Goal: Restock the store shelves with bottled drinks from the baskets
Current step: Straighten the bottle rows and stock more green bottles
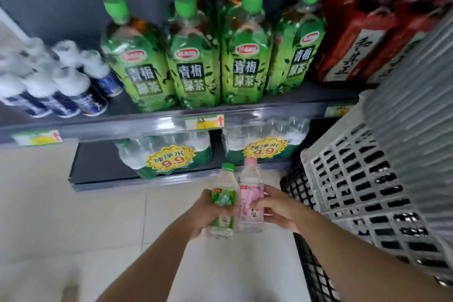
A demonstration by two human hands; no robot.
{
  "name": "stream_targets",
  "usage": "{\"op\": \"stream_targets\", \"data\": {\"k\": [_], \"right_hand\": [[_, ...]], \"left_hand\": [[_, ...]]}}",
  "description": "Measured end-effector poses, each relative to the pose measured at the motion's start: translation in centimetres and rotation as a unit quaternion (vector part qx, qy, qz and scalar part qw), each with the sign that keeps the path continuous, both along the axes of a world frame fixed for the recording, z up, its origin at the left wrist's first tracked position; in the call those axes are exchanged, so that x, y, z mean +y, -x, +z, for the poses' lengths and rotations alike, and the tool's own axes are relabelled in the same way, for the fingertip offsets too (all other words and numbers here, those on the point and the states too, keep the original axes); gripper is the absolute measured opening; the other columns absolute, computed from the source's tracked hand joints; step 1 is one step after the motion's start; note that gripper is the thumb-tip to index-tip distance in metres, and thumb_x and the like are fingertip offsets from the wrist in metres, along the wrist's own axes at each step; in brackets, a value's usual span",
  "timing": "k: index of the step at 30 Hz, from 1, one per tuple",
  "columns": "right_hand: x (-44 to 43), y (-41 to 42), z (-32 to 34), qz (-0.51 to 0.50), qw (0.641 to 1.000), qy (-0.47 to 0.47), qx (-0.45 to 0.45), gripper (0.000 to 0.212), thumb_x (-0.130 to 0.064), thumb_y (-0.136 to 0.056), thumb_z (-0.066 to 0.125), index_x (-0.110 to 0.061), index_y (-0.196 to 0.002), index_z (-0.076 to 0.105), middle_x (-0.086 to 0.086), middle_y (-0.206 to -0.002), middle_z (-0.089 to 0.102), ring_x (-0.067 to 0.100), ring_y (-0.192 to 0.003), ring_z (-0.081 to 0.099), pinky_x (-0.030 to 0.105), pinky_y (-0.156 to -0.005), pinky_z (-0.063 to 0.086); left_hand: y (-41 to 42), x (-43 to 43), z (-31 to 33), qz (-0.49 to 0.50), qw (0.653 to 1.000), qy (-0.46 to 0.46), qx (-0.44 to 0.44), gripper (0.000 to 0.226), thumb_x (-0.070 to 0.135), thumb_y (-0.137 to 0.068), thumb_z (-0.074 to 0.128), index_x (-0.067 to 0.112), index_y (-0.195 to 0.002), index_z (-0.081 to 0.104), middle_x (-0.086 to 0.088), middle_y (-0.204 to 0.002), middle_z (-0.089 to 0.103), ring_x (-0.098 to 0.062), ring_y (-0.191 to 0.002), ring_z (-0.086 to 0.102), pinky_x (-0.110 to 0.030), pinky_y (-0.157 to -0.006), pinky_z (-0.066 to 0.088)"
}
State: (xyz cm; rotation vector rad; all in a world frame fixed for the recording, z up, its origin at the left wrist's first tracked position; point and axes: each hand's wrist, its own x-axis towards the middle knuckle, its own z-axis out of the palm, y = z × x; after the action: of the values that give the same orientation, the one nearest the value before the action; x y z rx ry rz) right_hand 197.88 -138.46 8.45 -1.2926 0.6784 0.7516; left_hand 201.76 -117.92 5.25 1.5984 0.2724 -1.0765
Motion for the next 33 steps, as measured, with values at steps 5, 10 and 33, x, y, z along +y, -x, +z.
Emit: {"op": "stream_targets", "data": {"k": [5,10,33], "right_hand": [[2.6,0.2,10.1,-0.001,1.000,-0.013,-0.017,0.047,-0.001,-0.076,0.075,-0.013,-0.119,0.059,0.011,-0.107,0.072,0.028,-0.101,0.068,0.042,-0.094,0.051],[4.3,0.1,19.8,0.022,0.999,0.004,-0.026,0.054,-0.007,-0.069,0.081,-0.015,-0.118,0.061,0.008,-0.108,0.073,0.029,-0.106,0.066,0.046,-0.100,0.048],[11.6,-7.7,55.3,0.110,0.962,-0.048,-0.246,0.058,0.011,-0.073,0.072,-0.014,-0.122,0.053,0.011,-0.113,0.071,0.027,-0.105,0.067,0.046,-0.096,0.051]], "left_hand": [[1.2,2.1,11.1,0.044,0.996,0.083,-0.007,0.089,0.039,-0.051,0.091,0.005,-0.124,0.053,-0.014,-0.114,0.069,-0.032,-0.106,0.066,-0.055,-0.095,0.049],[1.4,4.7,21.3,0.120,0.982,0.139,0.050,0.062,0.031,-0.079,0.073,0.010,-0.132,0.046,-0.018,-0.124,0.063,-0.034,-0.111,0.063,-0.052,-0.099,0.046],[-1.7,13.4,57.7,0.184,0.949,0.162,-0.197,0.054,0.014,-0.071,0.076,0.018,-0.120,0.055,-0.006,-0.114,0.068,-0.025,-0.109,0.062,-0.046,-0.102,0.042]]}}
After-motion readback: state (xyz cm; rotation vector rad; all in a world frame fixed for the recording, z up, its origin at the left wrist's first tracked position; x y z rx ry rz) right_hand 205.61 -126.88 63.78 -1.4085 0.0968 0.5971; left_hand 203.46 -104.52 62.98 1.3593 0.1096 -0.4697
